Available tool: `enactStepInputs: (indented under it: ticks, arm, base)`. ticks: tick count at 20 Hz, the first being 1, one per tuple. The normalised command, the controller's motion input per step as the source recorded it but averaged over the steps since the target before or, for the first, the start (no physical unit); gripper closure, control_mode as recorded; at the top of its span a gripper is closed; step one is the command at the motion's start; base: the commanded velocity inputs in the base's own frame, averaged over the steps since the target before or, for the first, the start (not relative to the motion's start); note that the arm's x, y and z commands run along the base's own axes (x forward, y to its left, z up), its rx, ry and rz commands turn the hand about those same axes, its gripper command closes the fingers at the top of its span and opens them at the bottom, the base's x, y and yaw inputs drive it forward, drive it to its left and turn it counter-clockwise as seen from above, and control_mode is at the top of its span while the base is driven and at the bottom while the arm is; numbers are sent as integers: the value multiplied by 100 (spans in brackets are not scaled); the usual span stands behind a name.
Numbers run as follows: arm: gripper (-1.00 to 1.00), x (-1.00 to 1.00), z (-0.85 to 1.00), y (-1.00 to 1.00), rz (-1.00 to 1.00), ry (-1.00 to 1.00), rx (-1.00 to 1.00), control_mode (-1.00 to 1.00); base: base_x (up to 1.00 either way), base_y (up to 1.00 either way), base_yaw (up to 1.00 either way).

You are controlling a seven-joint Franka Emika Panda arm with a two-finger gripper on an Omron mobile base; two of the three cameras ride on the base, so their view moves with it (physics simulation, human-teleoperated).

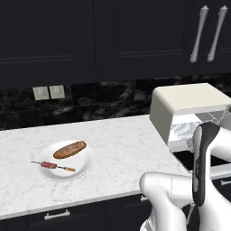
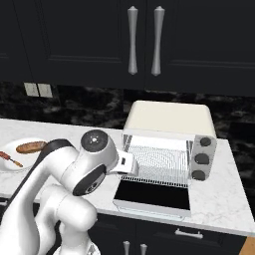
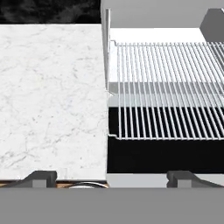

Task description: Pick up the kebab skewer and baguette bread, and place them inside the toaster oven. Close the toaster oven door and start by setting the timer.

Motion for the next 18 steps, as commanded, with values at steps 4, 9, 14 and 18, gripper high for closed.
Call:
enactStepInputs:
  ticks: [4,9,14,18]
  arm:
    - [-100,12,0,98,3,0,-2,-100]
    - [-100,26,0,81,9,0,0,-100]
    - [-100,30,0,83,15,0,0,-100]
    - [-100,37,-4,76,24,0,0,-100]
  base:
    - [0,0,0]
    - [0,0,0]
    - [0,0,0]
    - [0,0,0]
